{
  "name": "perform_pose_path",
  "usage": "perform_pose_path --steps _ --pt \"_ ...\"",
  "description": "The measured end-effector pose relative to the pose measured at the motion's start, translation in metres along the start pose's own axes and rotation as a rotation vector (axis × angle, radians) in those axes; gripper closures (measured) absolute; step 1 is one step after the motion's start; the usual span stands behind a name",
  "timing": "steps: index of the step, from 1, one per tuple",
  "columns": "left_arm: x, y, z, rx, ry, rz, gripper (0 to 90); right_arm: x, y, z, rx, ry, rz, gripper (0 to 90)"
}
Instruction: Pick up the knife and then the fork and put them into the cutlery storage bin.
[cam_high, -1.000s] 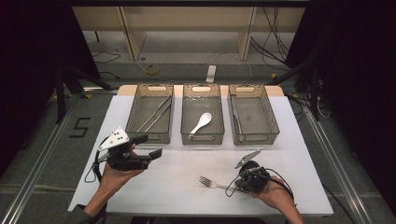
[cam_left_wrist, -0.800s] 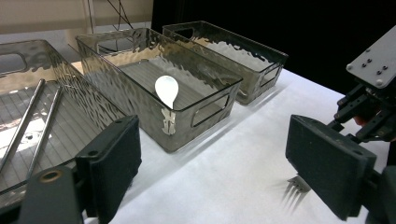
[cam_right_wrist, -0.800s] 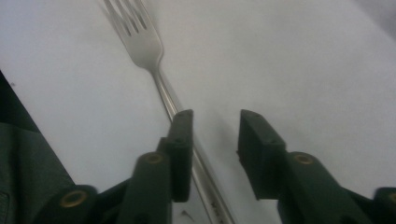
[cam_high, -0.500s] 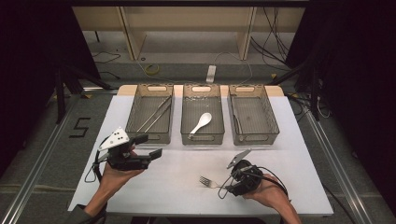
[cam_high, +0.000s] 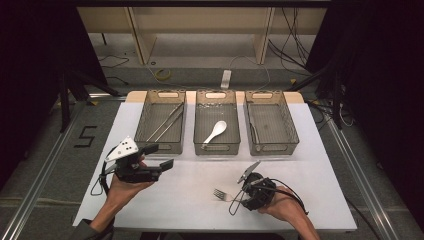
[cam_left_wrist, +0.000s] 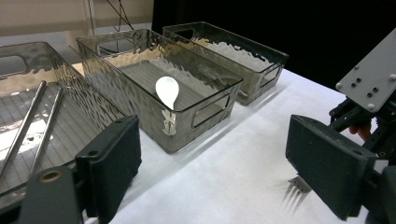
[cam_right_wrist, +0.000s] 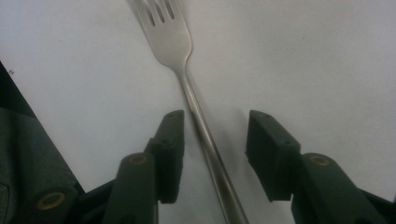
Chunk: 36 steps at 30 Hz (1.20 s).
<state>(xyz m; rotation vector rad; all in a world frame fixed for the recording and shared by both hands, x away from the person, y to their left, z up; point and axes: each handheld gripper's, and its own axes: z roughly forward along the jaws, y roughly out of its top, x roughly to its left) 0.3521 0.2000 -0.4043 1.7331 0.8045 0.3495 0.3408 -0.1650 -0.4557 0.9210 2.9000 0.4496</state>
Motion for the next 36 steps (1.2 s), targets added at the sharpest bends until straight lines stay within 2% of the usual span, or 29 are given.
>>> perform_pose_path --steps 8,23,29,30,33,36 --pt "0.0 0.0 0.0 -0.001 0.001 -0.001 17.8 0.002 0.003 0.003 0.024 -0.002 -0.022 70.8" --pt "-0.001 0.0 0.001 0.0 0.0 0.0 17.8 0.005 0.006 0.004 0.043 -0.011 -0.047 76.9" --pt "-0.001 0.0 0.001 0.001 0.0 0.0 17.7 0.006 0.01 0.005 0.07 -0.014 -0.061 80.2" --pt "-0.001 0.0 0.001 0.0 0.0 0.0 17.8 0.005 0.011 0.005 0.076 -0.009 -0.057 84.1" --pt "-0.001 0.0 0.001 0.0 0.001 0.0 17.7 0.004 0.012 0.005 0.082 0.001 -0.045 84.4" --pt "-0.001 0.0 0.001 0.0 0.001 0.0 17.8 0.004 0.013 0.005 0.088 -0.003 -0.053 84.6"
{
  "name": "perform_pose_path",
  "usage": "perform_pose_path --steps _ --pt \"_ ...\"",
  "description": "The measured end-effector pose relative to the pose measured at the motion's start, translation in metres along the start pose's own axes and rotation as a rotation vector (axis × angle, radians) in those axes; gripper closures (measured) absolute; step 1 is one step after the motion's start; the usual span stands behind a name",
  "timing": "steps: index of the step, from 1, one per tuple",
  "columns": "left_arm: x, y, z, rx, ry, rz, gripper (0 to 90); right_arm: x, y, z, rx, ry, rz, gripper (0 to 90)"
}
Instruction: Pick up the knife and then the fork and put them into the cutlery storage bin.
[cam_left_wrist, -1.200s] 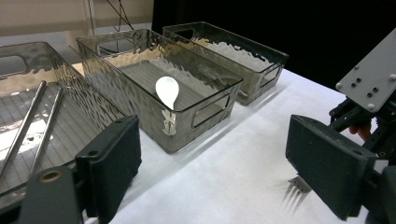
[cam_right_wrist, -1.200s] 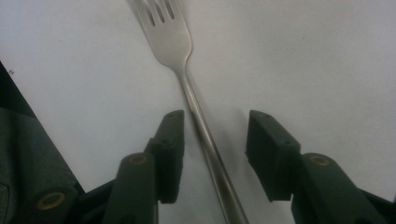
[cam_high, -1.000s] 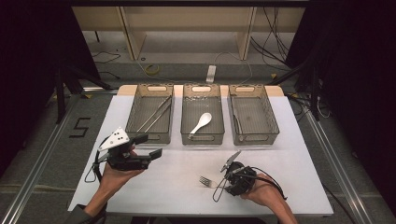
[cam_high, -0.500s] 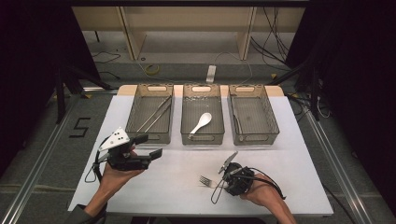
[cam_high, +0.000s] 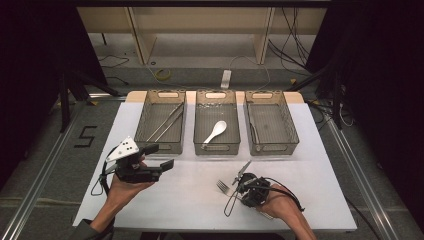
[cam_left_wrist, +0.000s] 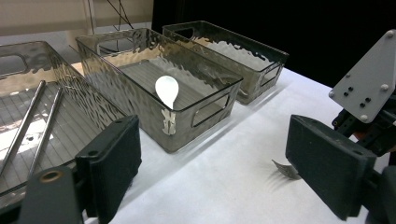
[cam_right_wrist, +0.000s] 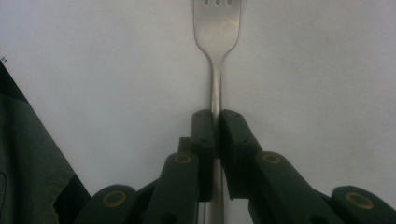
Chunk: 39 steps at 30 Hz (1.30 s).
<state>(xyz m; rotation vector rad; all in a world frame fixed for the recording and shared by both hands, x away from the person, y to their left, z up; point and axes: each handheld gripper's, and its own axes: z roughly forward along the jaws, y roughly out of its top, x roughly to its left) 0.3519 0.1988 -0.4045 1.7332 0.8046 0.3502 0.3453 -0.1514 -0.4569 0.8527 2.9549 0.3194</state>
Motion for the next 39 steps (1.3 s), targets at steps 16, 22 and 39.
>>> perform_pose_path --steps 16,22,39 --pt "0.001 0.0 -0.001 -0.001 0.002 0.001 17.8 -0.001 -0.001 -0.003 -0.026 0.013 -0.013 85.0" --pt "0.001 0.0 -0.001 0.0 0.002 0.001 17.8 -0.004 -0.004 -0.01 -0.061 -0.005 0.008 85.1" --pt "0.001 0.0 -0.001 -0.004 0.002 0.0 17.8 -0.019 -0.011 -0.029 -0.164 -0.009 0.04 85.1"
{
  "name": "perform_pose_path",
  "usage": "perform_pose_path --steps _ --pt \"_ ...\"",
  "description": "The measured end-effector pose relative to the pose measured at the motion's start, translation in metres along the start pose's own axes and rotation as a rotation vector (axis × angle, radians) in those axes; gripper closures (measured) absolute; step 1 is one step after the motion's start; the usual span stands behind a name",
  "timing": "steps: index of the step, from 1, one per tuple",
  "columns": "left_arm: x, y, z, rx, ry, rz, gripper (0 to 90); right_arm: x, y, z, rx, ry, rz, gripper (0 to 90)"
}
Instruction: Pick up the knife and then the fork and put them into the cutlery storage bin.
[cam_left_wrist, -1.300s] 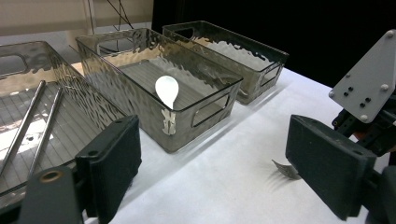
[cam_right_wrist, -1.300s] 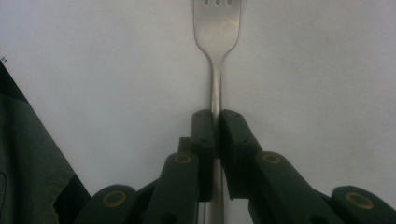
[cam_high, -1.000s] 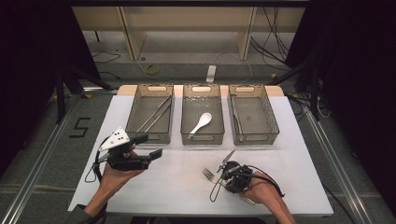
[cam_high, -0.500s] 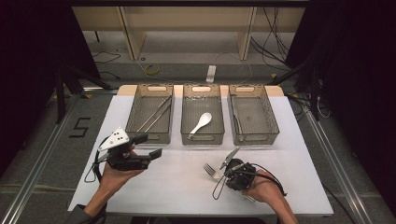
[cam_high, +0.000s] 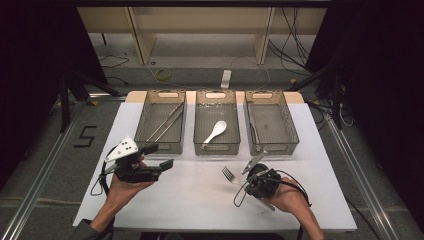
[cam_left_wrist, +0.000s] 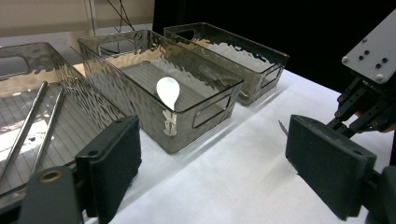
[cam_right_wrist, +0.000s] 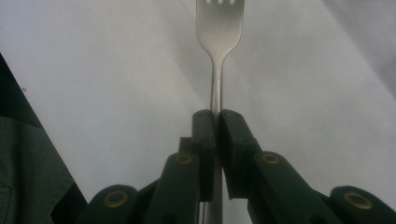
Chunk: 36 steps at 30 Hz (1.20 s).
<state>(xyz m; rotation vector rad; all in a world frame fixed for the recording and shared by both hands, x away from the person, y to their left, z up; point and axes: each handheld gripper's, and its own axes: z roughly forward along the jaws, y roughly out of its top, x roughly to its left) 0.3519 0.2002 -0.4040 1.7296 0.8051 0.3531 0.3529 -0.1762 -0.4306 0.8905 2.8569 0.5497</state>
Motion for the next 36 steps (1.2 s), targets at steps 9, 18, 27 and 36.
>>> perform_pose_path --steps 9,18,27,36 --pt "0.001 0.0 0.0 -0.003 0.002 -0.002 17.8 -0.008 -0.001 -0.009 -0.036 0.0 0.012 85.2" --pt "0.001 0.0 0.0 -0.008 0.004 -0.006 17.7 -0.022 0.003 -0.018 -0.079 -0.002 0.044 85.2" --pt "0.001 0.0 -0.001 -0.011 0.004 -0.007 17.7 -0.036 0.012 -0.033 -0.138 -0.012 0.06 85.2" --pt "0.001 0.0 -0.001 -0.012 0.003 -0.008 17.8 -0.053 0.02 -0.047 -0.217 -0.03 0.091 85.2"
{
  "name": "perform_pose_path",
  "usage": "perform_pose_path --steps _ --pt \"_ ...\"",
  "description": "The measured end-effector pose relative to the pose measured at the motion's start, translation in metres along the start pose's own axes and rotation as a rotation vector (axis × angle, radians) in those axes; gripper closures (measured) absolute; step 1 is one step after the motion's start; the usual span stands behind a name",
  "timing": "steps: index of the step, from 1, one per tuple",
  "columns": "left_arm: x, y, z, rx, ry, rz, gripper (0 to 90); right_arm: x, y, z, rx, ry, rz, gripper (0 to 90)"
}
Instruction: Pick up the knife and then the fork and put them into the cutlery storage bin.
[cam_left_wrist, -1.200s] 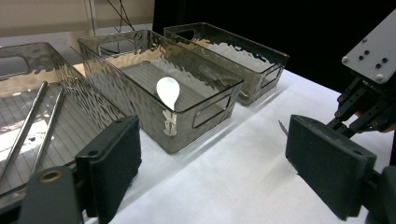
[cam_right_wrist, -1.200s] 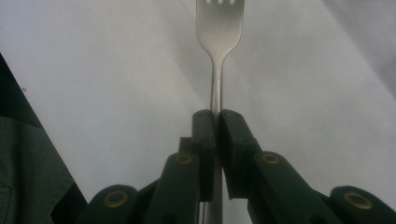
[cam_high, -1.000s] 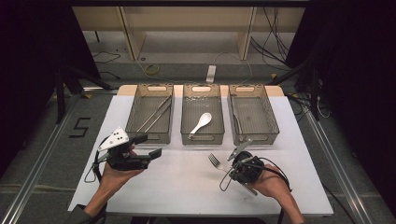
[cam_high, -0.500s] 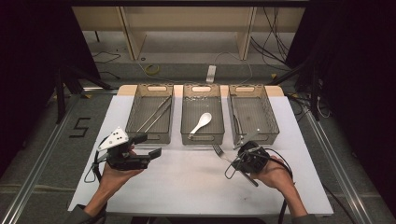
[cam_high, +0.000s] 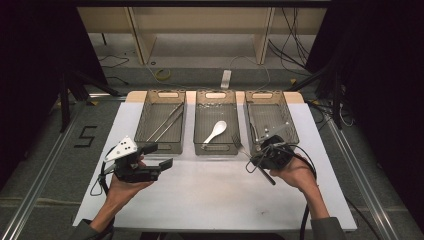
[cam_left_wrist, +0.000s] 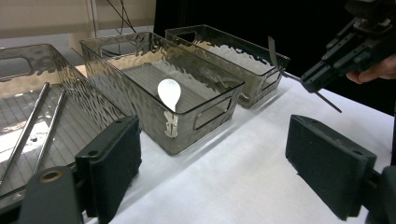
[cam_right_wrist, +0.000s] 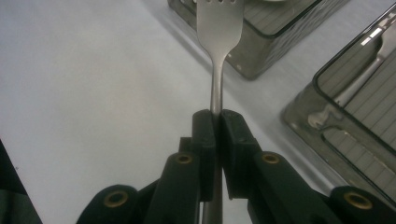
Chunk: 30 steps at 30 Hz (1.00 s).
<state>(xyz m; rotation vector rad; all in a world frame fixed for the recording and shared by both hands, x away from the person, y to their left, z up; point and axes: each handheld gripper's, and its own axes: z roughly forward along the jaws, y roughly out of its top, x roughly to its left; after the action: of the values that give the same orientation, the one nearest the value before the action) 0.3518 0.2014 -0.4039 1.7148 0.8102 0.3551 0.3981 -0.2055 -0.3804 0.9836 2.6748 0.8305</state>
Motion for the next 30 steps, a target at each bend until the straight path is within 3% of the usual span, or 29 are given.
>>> perform_pose_path --steps 12,30 --pt "0.0 0.0 0.0 0.0 0.0 -0.003 17.8 -0.017 0.018 -0.008 -0.068 -0.015 0.042 85.2" --pt "0.001 0.0 -0.001 -0.002 -0.003 -0.004 17.8 -0.044 0.041 -0.016 -0.119 -0.047 0.1 85.2"
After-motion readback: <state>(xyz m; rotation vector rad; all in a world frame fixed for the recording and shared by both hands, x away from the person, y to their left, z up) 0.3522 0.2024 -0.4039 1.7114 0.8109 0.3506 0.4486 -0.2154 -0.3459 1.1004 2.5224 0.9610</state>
